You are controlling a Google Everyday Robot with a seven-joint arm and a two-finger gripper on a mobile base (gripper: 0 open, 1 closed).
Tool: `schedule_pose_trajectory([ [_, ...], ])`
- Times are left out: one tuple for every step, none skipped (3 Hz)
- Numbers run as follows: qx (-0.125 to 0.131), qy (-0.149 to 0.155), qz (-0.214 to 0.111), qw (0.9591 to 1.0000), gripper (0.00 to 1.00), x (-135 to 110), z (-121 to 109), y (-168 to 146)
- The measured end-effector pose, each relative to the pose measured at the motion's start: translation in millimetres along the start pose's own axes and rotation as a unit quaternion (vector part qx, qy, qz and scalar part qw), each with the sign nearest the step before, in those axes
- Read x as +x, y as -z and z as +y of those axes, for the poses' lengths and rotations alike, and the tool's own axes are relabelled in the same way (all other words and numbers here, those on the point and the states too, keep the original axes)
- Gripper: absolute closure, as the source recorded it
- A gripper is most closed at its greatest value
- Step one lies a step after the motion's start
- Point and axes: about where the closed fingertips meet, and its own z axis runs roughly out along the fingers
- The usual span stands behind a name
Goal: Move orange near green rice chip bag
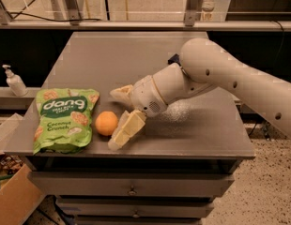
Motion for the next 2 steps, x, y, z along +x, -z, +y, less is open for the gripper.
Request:
schedule_pose_trajectory([
  [0.002,0.002,0.0,1.0,0.0,0,0,2],
  [0.019,0.003,-0.005,0.9998,0.0,2,-3,15],
])
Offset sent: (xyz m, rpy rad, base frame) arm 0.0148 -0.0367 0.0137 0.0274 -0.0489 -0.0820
